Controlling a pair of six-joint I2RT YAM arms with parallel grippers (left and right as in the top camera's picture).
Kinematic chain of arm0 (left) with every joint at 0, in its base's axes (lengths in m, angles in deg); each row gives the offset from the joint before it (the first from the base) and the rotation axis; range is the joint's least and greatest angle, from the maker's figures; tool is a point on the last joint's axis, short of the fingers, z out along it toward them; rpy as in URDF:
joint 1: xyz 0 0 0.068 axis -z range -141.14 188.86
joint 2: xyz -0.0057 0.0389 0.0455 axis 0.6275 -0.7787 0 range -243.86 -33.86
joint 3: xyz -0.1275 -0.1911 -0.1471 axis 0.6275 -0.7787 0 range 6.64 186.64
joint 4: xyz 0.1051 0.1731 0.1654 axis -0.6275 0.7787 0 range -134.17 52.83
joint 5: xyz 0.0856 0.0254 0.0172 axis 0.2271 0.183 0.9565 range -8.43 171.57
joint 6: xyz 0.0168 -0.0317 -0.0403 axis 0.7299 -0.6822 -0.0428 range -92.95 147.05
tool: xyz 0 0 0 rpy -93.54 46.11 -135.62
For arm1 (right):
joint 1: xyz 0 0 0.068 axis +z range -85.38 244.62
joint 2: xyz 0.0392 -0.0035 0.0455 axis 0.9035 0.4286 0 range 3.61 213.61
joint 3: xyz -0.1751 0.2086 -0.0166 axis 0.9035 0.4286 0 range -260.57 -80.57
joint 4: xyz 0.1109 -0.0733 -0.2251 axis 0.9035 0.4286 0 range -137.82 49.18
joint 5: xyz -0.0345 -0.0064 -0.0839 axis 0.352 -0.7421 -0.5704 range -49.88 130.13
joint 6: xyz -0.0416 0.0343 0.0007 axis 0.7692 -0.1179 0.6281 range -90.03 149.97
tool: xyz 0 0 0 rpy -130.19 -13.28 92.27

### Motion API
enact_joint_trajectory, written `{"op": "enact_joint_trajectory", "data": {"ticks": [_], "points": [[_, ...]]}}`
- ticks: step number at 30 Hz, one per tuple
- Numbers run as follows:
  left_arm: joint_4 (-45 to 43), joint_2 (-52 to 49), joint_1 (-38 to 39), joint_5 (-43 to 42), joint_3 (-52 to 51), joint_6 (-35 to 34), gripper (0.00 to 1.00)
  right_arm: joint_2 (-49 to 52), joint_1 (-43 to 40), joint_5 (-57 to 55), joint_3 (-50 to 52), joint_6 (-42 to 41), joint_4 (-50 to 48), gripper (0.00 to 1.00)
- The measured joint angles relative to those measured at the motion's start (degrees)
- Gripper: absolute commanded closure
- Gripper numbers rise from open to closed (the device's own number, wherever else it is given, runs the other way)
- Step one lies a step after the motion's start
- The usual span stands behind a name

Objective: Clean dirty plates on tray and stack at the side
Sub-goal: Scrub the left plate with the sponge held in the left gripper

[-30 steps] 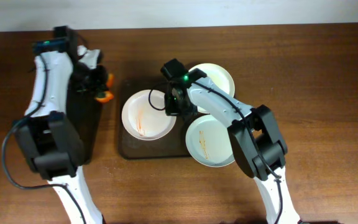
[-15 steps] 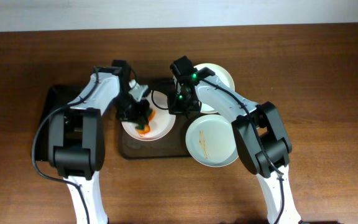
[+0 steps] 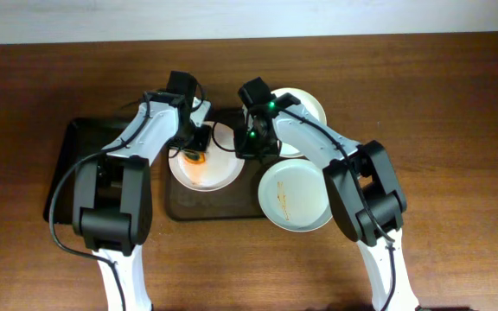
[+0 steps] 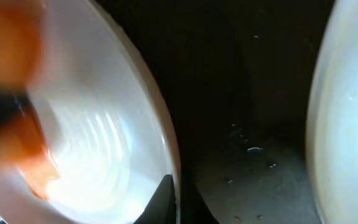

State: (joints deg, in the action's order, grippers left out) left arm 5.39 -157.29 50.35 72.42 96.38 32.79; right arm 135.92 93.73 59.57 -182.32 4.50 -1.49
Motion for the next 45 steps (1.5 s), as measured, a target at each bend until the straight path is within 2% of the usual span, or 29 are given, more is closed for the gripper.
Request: {"op": "enact_joint_trajectory", "data": {"ticks": [3,6,8,9,10,12,14,16,18,20,23,25,27,29,31,33,35,37,39,41,43,45], "points": [[7.5,-0.3,-0.1,-8.3,-0.3,5.3,1.0,0.0,0.0,0.0,0.0,0.5,0.1,0.96],[5.2,-0.8,-2.7,-13.3,-0.9,4.7,1.0,0.0,0.0,0.0,0.0,0.5,0.1,0.96],[-3.2,-0.9,-4.7,-13.8,-1.4,-1.0,1.0,0.0,0.0,0.0,0.0,0.7,0.1,0.96],[-8.3,-0.9,-5.3,-11.4,-1.3,-5.6,1.0,0.0,0.0,0.1,0.0,0.6,-0.2,0.96],[-9.6,-0.9,-4.9,-8.4,-1.2,-11.5,1.0,0.0,0.0,0.2,0.0,0.6,-0.3,0.96],[-7.4,-0.8,-4.7,-4.2,-0.6,-17.8,1.0,0.0,0.0,0.2,0.0,0.6,-0.3,0.96],[3.0,-0.4,-4.9,0.3,0.6,-22.5,1.0,0.0,0.0,0.2,0.0,0.6,-0.3,0.96],[11.2,-0.4,-5.2,0.3,0.6,-21.7,1.0,0.0,0.0,0.2,0.0,0.6,-0.3,0.96],[15.0,-0.7,-5.7,-5.7,-0.1,-15.9,1.0,0.0,0.0,0.2,0.0,0.6,-0.1,0.96],[12.4,-1.2,-5.8,-15.3,-1.0,-10.8,1.0,0.0,0.0,0.2,0.0,0.6,0.0,0.96],[2.4,-2.0,-5.8,-23.6,-1.7,-9.2,1.0,0.0,0.0,0.2,0.0,0.6,0.0,0.96],[-2.1,-2.2,-5.6,-22.0,-1.8,-11.0,1.0,0.0,0.0,0.2,0.0,0.6,0.0,0.96],[-5.3,-1.7,-5.4,-15.0,-1.1,-16.0,1.0,0.0,0.0,0.2,0.0,0.7,0.0,0.96],[-2.8,-0.6,-4.9,-5.5,-0.4,-22.0,1.0,0.0,0.0,0.2,0.0,0.6,0.0,0.96],[3.3,-0.2,-4.9,0.9,0.2,-25.5,1.0,0.0,0.0,0.2,0.0,0.7,0.0,0.96],[8.4,-0.1,-5.1,-0.7,0.3,-22.8,1.0,0.0,0.0,0.2,0.0,0.7,0.0,0.96],[12.5,-0.6,-5.6,-8.4,-0.3,-16.7,1.0,0.0,0.0,0.2,0.0,0.6,0.0,0.96],[12.3,-1.5,-5.5,-16.1,-1.0,-11.5,1.0,0.0,0.0,0.2,0.0,0.6,0.0,0.96],[8.2,-1.7,-5.5,-19.8,-1.4,-9.7,1.0,0.0,0.0,0.2,0.0,0.6,0.0,0.96],[0.4,-1.8,-5.5,-21.8,-1.9,-9.1,1.0,0.0,0.0,0.2,0.0,0.7,0.0,0.96],[-6.3,-1.8,-5.5,-20.7,-2.0,-9.6,1.0,0.0,0.0,0.2,0.0,0.7,0.1,0.96],[-7.9,-1.7,-5.3,-16.5,-1.6,-12.2,1.0,0.0,0.0,0.2,0.0,0.6,0.1,0.96]]}}
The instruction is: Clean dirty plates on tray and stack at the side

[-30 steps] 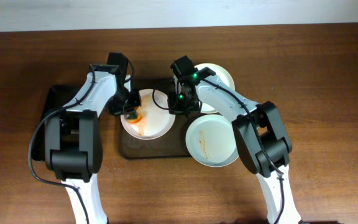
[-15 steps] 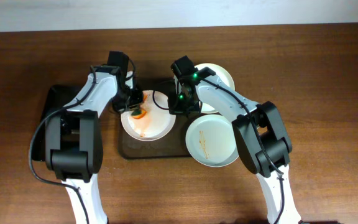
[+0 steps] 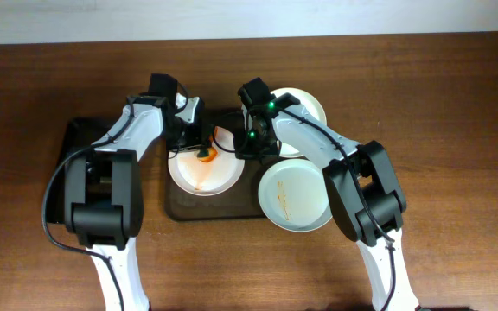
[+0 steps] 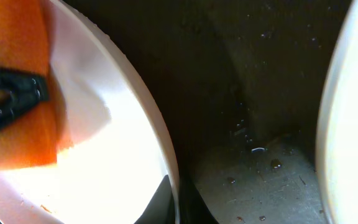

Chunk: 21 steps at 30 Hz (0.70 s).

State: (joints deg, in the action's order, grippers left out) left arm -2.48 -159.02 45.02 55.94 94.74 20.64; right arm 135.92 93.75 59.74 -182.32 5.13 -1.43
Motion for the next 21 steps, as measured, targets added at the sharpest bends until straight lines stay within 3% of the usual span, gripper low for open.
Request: {"op": "enact_joint_trajectory", "data": {"ticks": [2,5,7,9,11,16,21], "points": [[2.6,1.3,1.1,13.8,1.1,-5.3,1.0,0.0,0.0,0.0,0.0,0.0,0.0,0.96],[9.8,1.5,1.0,21.7,2.4,-7.4,1.0,0.0,0.0,0.0,0.0,0.0,0.0,0.96],[17.3,0.7,0.7,19.8,4.7,-7.2,1.0,0.0,0.0,0.0,0.0,0.0,0.0,0.96],[27.5,-1.5,0.5,14.4,10.9,-2.5,1.0,0.0,0.0,0.0,0.0,0.0,0.0,0.96],[34.7,-2.1,0.3,13.2,23.2,0.7,1.0,0.0,0.0,0.0,0.0,0.0,0.1,0.96],[38.5,-2.0,-0.5,21.1,46.5,2.4,1.0,0.0,0.0,0.0,0.0,0.0,-1.0,0.96],[38.5,-2.0,-3.8,25.0,46.9,2.6,1.0,-1.1,0.0,-1.1,0.2,1.0,1.6,0.96]]}}
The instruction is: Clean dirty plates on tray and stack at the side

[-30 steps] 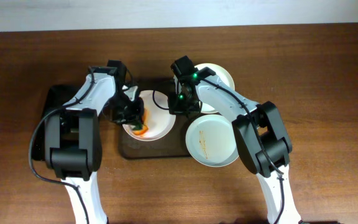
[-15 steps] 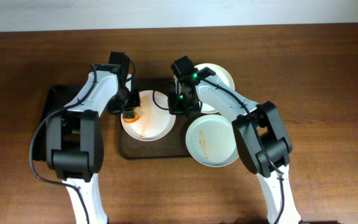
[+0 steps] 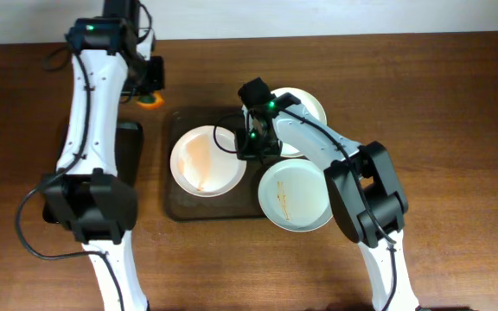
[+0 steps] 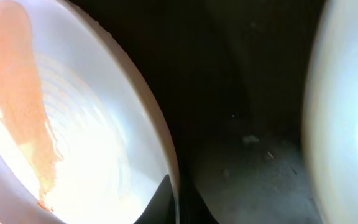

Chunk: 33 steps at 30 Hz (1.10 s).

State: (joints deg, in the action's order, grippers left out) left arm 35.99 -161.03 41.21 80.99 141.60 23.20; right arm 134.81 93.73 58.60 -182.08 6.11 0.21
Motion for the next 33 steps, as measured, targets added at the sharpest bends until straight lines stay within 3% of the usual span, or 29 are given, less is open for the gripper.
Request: {"op": "enact_joint_trajectory", "data": {"ticks": [2,6,12,19,21,23,28,31,32,33], "points": [[0.0,0.0,-2.9,0.0,0.0,0.0,0.98,-5.5,0.2,-5.8,0.9,0.6,1.4,0.96],[-0.1,0.0,-7.3,-0.8,0.0,0.0,0.99,-18.4,7.3,-31.8,0.8,2.1,2.8,0.96],[-0.2,0.0,-7.8,-1.3,0.0,0.0,1.0,-18.1,22.2,-69.5,0.8,2.8,1.1,0.96],[-0.2,0.0,-7.8,-1.4,0.0,0.0,1.0,-18.1,24.8,-93.1,0.8,2.8,-2.8,0.96],[-0.2,0.0,-7.8,-1.4,0.0,0.0,1.0,-18.1,25.5,-91.9,0.8,2.8,-2.5,0.96],[-0.2,0.0,-7.8,-1.5,0.0,-0.1,1.0,-18.0,24.9,-79.9,0.8,0.1,0.5,0.96],[0.1,0.0,-7.8,-6.8,-1.4,-0.4,1.0,-14.6,9.5,-33.3,4.3,-9.2,0.0,0.96],[-1.3,0.0,-7.8,-7.6,-5.1,-0.4,1.0,-10.7,7.1,-21.0,9.9,-10.5,-3.8,0.96],[-1.8,0.0,-7.8,-7.8,-5.8,-0.4,1.0,-10.7,7.1,-19.2,11.4,-10.6,-5.9,0.91],[-2.1,0.0,-7.8,-7.8,-6.1,-0.4,1.0,-10.7,7.1,-17.9,12.5,-10.8,-8.3,0.8]]}}
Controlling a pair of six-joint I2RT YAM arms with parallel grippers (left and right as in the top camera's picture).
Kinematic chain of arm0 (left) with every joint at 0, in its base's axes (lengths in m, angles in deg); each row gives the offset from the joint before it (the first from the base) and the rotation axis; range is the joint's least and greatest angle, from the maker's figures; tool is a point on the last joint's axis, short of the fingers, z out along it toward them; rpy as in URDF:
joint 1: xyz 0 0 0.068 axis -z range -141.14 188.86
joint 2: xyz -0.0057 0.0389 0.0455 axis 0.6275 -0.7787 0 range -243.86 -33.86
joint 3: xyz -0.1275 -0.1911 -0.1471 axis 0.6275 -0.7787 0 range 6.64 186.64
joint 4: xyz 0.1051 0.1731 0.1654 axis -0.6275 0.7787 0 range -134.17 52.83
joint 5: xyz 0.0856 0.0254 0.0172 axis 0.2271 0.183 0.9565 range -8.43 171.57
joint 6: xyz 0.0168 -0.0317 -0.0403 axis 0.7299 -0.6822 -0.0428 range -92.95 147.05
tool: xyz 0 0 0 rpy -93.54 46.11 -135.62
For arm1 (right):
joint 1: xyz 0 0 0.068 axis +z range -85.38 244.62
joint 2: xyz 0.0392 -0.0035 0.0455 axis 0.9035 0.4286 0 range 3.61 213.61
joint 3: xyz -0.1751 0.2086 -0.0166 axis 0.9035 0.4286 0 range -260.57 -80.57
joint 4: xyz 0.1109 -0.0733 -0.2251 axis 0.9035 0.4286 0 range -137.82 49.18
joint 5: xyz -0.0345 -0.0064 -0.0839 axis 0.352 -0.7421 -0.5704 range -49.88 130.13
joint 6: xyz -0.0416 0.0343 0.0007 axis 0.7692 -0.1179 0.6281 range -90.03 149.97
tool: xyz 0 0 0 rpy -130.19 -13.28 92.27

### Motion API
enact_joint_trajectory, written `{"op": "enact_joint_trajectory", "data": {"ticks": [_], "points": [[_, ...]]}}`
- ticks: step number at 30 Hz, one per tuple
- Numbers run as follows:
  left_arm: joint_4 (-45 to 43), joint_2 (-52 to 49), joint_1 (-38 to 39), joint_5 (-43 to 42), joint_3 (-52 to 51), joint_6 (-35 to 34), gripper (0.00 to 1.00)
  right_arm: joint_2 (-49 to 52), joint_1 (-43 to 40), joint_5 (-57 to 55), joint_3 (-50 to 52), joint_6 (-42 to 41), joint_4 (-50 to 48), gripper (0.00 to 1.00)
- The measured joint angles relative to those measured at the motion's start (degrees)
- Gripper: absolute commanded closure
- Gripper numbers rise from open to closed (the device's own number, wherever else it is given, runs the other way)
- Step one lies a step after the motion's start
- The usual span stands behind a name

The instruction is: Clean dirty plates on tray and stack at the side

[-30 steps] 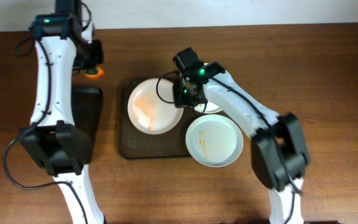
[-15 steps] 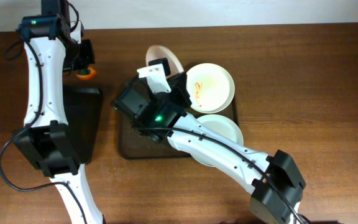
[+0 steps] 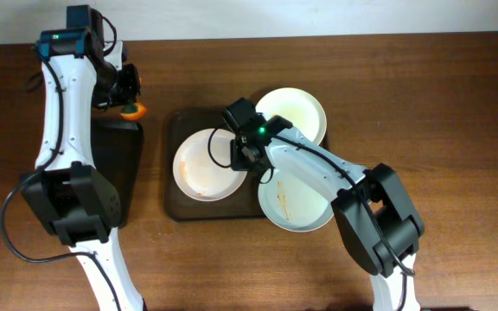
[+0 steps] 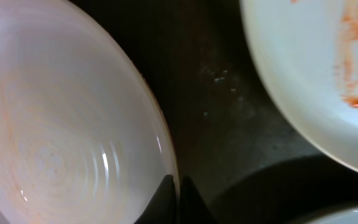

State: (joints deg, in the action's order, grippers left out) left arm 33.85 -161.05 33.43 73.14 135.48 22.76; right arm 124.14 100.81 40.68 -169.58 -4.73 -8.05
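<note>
A white plate point(image 3: 199, 166) with a faint orange smear lies on the left half of the dark tray point(image 3: 173, 207). My right gripper point(image 3: 242, 155) is shut on its right rim; in the wrist view the fingertips point(image 4: 166, 190) pinch the rim of that plate point(image 4: 61, 124). A second plate point(image 3: 296, 203) with an orange streak overlaps the tray's right front corner and shows as a smeared plate point(image 4: 316, 68). A third plate point(image 3: 294, 111) sits at the tray's back right. My left gripper point(image 3: 129, 102) holds an orange sponge point(image 3: 134, 111) beyond the tray's back left corner.
A black mat point(image 3: 118, 177) lies left of the tray, under the left arm. Brown table point(image 3: 439, 130) stretches to the right of the plates. The bare wet tray floor point(image 4: 222, 130) shows between the two plates.
The left gripper with the sponge has shifted a little left and nearer the mat's back edge. The right wrist has swung left, still pinching the plate rim; its view now shows the streaked plate.
The left gripper pressed the orange sponge on the left plate while the right gripper pinched its rim. It was still on the plate at the second moment. Then it held the sponge off the tray at the back left, where it stays. The plate's smear looks fainter.
</note>
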Motion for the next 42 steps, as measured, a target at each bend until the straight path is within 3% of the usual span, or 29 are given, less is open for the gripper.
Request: {"op": "enact_joint_trajectory", "data": {"ticks": [2,3,4,5,6,9,12,16,19,21,26,30,35,39,42], "points": [[-0.2,0.0,0.0,0.0,0.0,0.0,1.0,0.0,0.0,1.0,1.2,1.0,-3.0,0.47],[-0.2,0.0,0.0,0.0,0.0,0.0,1.0,0.0,0.0,1.2,1.3,2.5,-4.0,0.43],[-0.3,0.0,0.0,0.0,0.0,0.0,1.0,0.0,0.0,1.4,1.5,7.0,-6.5,0.43],[-0.5,0.0,0.0,0.0,-0.1,0.0,1.0,0.0,0.0,1.5,1.5,11.3,-8.3,0.47],[-0.7,0.0,0.0,0.0,-0.1,0.0,1.0,0.0,0.0,1.5,1.6,14.8,-10.0,0.58],[-0.9,0.0,0.0,0.0,-0.1,0.0,1.0,1.6,0.0,1.5,1.7,24.0,-15.7,0.68],[-1.1,0.0,0.0,0.0,-0.1,0.0,1.0,3.3,-0.1,1.5,1.7,24.6,-17.7,0.96],[-1.2,0.0,0.4,0.0,-0.7,0.0,1.0,4.8,-2.3,1.9,1.7,18.3,-16.7,0.96],[-1.5,0.0,2.5,0.0,-2.8,0.0,1.0,4.8,-3.4,5.2,1.4,16.4,-15.9,0.62],[-2.2,-0.1,3.6,-0.2,-2.9,0.0,1.0,4.8,-3.4,7.1,0.3,18.2,-13.9,0.53],[-2.5,-0.8,2.7,-0.2,-3.0,0.0,1.0,4.7,-3.4,7.5,-2.5,28.8,-12.3,0.47],[-2.5,-0.8,2.7,-0.2,-3.0,0.0,1.0,4.7,-3.4,7.5,-2.6,36.8,-13.2,0.46],[-2.5,-0.8,2.7,-0.2,-3.0,0.0,1.0,4.7,-3.4,6.4,-5.5,39.7,-12.9,0.43],[-2.5,-0.9,2.7,-0.2,-3.0,0.0,1.0,5.0,-4.3,5.9,-5.5,40.0,-10.3,0.61],[-2.5,-0.9,2.7,-0.2,-3.0,0.0,1.0,5.7,-4.3,5.7,-5.5,39.6,-10.0,0.63]]}}
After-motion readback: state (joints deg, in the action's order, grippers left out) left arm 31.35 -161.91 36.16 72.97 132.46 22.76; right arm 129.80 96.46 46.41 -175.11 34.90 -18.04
